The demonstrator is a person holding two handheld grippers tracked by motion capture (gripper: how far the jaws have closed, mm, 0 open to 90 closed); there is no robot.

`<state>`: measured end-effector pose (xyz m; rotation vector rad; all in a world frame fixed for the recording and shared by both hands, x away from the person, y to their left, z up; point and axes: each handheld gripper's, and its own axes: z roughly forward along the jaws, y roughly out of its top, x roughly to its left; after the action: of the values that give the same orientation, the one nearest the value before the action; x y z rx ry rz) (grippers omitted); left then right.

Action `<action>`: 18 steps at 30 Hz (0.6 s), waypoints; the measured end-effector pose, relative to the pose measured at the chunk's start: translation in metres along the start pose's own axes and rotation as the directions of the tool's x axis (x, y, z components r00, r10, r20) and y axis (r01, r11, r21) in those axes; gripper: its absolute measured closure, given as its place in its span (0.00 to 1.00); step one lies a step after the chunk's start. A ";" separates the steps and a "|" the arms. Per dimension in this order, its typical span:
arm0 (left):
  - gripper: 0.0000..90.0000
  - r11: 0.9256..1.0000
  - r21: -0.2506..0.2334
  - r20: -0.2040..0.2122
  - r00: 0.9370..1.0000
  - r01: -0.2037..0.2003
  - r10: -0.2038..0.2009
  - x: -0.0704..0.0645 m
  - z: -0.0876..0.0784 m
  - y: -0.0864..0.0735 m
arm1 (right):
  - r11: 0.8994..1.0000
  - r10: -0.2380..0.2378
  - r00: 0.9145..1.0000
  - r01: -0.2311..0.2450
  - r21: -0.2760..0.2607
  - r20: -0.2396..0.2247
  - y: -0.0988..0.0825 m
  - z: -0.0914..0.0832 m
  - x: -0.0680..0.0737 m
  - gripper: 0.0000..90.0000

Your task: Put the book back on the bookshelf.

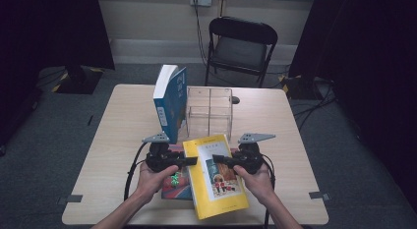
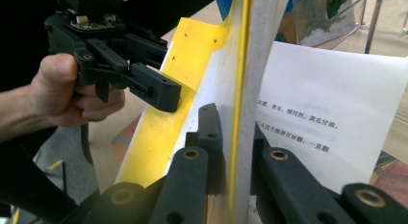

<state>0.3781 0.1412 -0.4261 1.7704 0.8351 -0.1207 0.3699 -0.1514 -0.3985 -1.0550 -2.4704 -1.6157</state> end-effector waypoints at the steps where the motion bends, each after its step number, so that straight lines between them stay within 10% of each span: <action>1: 0.66 1.000 -0.004 0.000 1.000 0.000 0.000 -0.001 0.000 0.002 | 1.000 0.002 1.000 -0.002 -0.005 0.000 0.000 -0.001 0.000 0.94; 9: 0.72 0.996 -0.060 -0.019 0.998 -0.066 0.065 -0.008 -0.010 0.032 | 0.995 -0.027 1.000 0.028 -0.094 0.011 0.014 -0.010 0.005 0.94; 18: 0.81 0.958 -0.166 -0.100 0.970 -0.234 0.220 -0.033 -0.035 0.071 | 0.965 -0.123 0.991 0.132 -0.226 0.054 0.044 -0.022 0.018 0.94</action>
<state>0.3836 0.1468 -0.3407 1.6978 0.6713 0.1724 0.3716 -0.1488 -0.3466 -0.9740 -2.4691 -1.9774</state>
